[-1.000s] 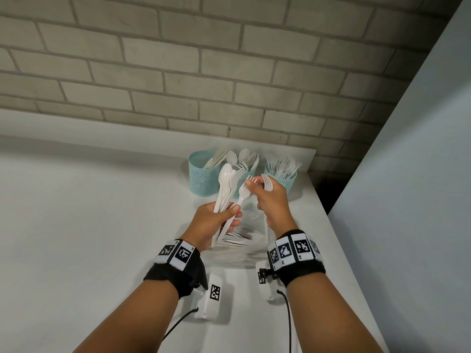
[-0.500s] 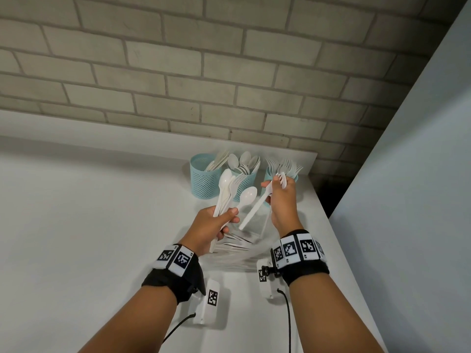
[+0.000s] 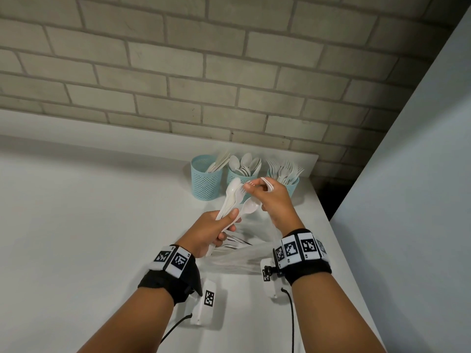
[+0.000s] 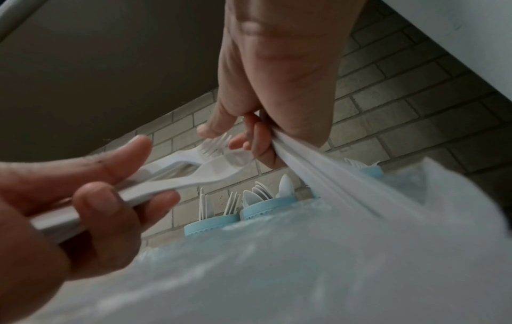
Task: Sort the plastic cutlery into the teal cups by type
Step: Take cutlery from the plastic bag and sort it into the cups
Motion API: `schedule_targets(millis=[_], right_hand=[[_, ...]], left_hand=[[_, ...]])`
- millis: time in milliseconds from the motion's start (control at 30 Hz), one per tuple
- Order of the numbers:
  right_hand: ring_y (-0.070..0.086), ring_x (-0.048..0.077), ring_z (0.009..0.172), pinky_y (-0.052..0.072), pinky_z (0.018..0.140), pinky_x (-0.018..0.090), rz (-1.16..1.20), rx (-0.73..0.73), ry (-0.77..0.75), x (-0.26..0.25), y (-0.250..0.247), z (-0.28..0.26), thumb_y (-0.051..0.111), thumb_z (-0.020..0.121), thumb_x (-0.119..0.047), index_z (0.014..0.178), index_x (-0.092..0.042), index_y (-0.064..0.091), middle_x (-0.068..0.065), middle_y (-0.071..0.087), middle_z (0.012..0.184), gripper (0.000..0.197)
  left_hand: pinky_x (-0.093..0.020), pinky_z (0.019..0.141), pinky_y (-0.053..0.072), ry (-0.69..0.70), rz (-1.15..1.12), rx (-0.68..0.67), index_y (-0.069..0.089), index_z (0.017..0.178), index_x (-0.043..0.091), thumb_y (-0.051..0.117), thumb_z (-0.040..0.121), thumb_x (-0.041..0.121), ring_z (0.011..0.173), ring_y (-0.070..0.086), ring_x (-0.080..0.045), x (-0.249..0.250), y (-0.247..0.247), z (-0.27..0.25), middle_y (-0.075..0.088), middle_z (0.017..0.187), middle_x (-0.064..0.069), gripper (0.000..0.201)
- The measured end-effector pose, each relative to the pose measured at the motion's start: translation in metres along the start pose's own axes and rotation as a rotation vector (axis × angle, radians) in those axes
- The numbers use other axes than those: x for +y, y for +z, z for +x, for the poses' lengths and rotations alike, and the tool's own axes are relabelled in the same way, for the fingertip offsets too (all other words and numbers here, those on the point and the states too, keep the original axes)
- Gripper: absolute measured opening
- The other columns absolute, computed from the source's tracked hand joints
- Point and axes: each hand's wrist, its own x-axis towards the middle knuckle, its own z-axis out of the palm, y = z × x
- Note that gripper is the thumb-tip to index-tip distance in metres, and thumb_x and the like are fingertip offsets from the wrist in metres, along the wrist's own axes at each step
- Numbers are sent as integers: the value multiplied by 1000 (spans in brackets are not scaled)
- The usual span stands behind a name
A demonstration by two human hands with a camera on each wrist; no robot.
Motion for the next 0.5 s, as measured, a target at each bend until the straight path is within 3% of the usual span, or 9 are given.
schedule_targets(millis=[67,167,233,333,433,500], right_hand=[[49,3,61,37,48,6,-20,-31,3,-2,1,-1,72,81,-18,82,-13,63,-5,57,71,10],[49,2,59,38,51,10,-49,-15,1,-4,1,1,69,84,-19,75,-20,59,-7,57,70,14],[50,5,64,38,56,17,-12,83,20,-3,-1,4,63,88,-22,78,-22,56,-5,58,75,12],[49,7,64,38,50,16,211,258,87,-2,-6,13,50,96,-22,86,-22,50,-3,58,78,11],[56,11,68,42,46,15,418,308,74,0,-11,18,40,101,-17,91,-21,41,2,66,82,11],[63,15,75,48,53,19,491,311,69,1,-13,17,37,102,-15,98,-18,37,6,67,86,5]], left_hand=[[-12,41,25,-8,10,-6,67,94,10,54,90,42,41,31,-2,-1,0,0,51,68,3,34],[-13,42,24,-13,20,-25,66,93,10,53,91,42,42,30,-3,-2,1,0,45,65,5,34],[-13,41,23,-33,9,-46,65,93,10,54,91,41,42,28,-3,-2,0,-1,39,61,6,32],[-13,40,21,-59,-37,-54,59,88,11,59,89,36,41,26,-3,-3,-4,-2,35,57,7,25],[-13,39,22,-49,-110,-34,49,82,16,63,88,31,41,25,-3,-3,-6,0,33,54,9,21],[-14,39,23,-44,-119,2,48,85,16,62,88,31,42,27,-4,-3,-5,1,33,56,7,20]])
